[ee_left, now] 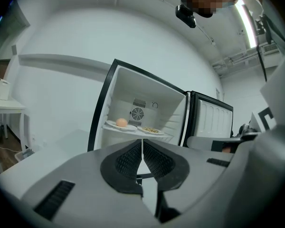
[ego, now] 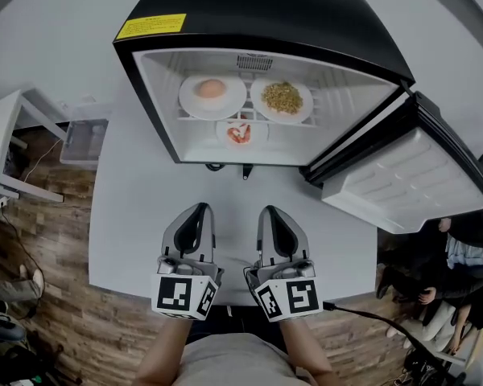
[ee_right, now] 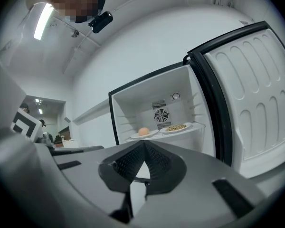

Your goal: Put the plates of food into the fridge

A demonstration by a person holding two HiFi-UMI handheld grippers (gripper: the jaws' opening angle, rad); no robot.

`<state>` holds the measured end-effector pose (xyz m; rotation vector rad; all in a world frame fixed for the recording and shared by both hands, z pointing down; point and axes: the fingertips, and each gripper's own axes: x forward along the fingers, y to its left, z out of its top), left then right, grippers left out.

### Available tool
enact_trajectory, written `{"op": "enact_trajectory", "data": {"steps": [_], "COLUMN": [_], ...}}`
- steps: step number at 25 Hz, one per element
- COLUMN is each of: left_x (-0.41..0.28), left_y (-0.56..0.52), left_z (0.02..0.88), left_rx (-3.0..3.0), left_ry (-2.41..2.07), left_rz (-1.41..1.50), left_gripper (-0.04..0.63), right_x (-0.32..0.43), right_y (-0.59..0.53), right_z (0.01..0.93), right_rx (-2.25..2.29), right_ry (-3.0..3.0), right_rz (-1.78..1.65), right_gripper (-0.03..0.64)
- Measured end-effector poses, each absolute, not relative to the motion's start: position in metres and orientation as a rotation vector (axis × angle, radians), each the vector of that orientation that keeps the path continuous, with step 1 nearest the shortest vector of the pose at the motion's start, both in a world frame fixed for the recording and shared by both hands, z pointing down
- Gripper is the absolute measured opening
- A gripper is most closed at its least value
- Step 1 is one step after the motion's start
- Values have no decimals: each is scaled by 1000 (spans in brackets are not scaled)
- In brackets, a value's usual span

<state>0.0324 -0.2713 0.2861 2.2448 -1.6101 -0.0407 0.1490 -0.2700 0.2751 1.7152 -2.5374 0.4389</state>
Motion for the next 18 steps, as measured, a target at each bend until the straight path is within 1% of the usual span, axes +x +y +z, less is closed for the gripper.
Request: {"op": "enact_trajectory", "data": {"steps": [18], "left_x": [39], "left_y": [-262], "left_z": [269], "left_rx": [2328], "left_ry": [-1593], "left_rz": [-48], "left_gripper": [17], "right_x": [140], "right_y": [-256], "right_z": [263], "right_rx": [1707], "right_ry": [-2550], "right_rz": [378], "right_gripper": [14]}}
